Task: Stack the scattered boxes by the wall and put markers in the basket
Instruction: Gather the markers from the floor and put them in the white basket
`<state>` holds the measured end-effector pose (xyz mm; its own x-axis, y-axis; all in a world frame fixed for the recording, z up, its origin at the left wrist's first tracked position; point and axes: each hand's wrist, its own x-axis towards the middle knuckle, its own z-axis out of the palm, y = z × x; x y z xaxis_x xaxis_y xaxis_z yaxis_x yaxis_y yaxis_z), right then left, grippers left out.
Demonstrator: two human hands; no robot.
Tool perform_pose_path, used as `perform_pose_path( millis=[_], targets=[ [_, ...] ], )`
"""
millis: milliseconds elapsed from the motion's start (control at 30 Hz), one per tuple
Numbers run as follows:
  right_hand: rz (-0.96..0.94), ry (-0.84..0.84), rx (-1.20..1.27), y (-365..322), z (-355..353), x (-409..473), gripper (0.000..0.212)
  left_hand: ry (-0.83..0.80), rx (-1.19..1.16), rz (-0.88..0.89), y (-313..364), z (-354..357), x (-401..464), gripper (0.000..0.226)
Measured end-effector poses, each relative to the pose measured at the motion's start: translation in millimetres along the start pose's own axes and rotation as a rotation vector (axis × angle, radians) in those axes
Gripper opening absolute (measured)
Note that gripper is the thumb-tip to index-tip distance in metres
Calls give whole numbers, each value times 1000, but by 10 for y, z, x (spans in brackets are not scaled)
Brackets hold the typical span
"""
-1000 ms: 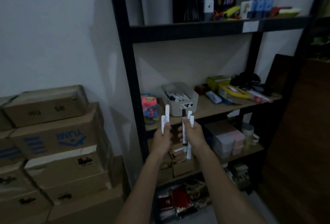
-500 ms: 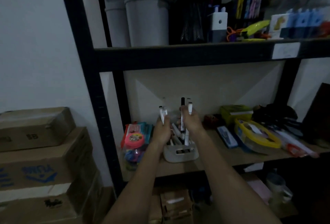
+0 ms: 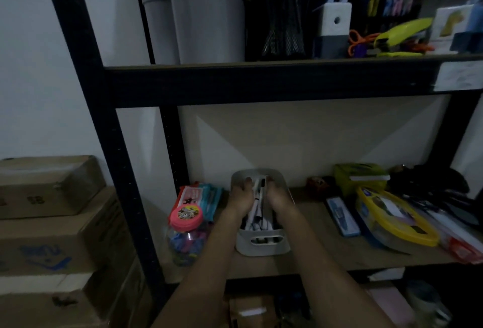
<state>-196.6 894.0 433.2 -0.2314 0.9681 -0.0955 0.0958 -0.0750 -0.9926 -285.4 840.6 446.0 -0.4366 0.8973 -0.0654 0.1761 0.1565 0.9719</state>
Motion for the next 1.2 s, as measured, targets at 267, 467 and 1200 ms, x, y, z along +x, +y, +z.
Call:
perform_pose_path(
  millis=[267,467,1200],
  targets=[
    [-84,117,-3,-193,-52,-123,44,92,116,208,53,-114,-243,34],
    [-174,161,82,-258,47,-547,32,137,69,300,34,-348,-580,21],
    [-103,53,-480,1761,1394,-3693,49,-163,636,271,-2385,-2245,-2968,49]
  ],
)
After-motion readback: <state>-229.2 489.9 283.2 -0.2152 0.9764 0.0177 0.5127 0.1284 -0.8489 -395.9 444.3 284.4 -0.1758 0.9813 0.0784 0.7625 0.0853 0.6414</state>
